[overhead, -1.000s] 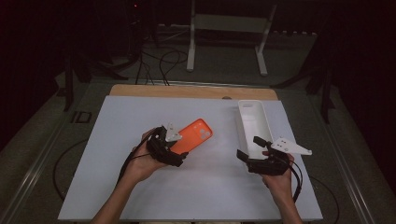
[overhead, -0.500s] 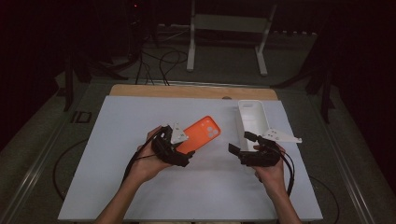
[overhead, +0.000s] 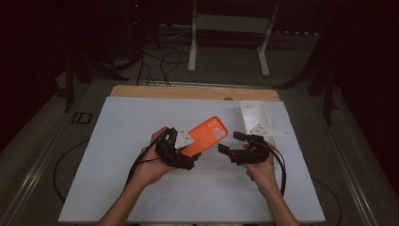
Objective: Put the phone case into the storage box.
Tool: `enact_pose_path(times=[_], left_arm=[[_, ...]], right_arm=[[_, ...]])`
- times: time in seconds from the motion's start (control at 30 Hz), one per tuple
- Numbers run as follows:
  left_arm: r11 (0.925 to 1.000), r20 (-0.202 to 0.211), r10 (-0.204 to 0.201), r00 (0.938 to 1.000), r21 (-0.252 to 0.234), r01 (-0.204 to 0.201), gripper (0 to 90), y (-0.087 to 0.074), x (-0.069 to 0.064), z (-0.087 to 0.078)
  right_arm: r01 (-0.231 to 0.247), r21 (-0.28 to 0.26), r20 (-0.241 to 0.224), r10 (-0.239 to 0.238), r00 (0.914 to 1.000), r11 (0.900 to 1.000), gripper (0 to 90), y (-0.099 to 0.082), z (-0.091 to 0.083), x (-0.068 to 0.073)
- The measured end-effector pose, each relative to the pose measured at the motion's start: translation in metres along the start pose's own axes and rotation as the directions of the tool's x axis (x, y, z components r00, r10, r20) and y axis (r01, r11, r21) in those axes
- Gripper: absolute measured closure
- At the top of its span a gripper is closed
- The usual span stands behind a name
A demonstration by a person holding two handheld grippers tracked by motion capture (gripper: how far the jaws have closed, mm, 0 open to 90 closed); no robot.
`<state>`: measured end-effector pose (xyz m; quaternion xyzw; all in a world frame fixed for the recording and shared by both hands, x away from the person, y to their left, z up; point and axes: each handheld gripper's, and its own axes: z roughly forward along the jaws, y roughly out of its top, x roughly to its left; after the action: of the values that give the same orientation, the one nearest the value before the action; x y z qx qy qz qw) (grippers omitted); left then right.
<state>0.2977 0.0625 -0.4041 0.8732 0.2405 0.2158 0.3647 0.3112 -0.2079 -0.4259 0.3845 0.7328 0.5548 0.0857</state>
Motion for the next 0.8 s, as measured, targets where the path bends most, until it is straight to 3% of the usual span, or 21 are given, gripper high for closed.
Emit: enact_pose_path(times=[0.23, 0.37, 0.67, 0.77, 0.8], left_arm=[[0.9997, 0.006, 0.02, 0.9998, -0.013, -0.02, 16.4, 0.002, -0.006, -0.001], [0.9991, 0.014, 0.03, 0.9995, -0.029, -0.03, 16.4, 0.004, -0.009, -0.002], [0.9984, 0.024, 0.045, 0.9987, -0.036, -0.044, 16.4, 0.005, -0.014, 0.0], [0.9985, 0.023, 0.047, 0.9986, -0.029, -0.046, 16.4, 0.005, -0.014, 0.002], [0.9986, 0.025, 0.049, 0.9985, -0.023, -0.048, 16.4, 0.004, -0.014, 0.003]], right_arm=[[-0.052, 0.007, -0.055, 0.053, 0.9971, 0.9986, 9.5, 0.006, 0.009, 0.002], [-0.091, 0.015, -0.076, 0.092, 0.9929, 0.9958, 15.4, 0.008, 0.014, 0.003], [-0.143, 0.058, -0.114, 0.149, 0.9822, 0.988, 41.0, 0.009, 0.022, 0.007], [-0.159, 0.064, -0.122, 0.166, 0.9785, 0.9852, 45.6, 0.01, 0.022, 0.006], [-0.167, 0.066, -0.138, 0.174, 0.975, 0.9838, 52.4, 0.01, 0.023, 0.007]])
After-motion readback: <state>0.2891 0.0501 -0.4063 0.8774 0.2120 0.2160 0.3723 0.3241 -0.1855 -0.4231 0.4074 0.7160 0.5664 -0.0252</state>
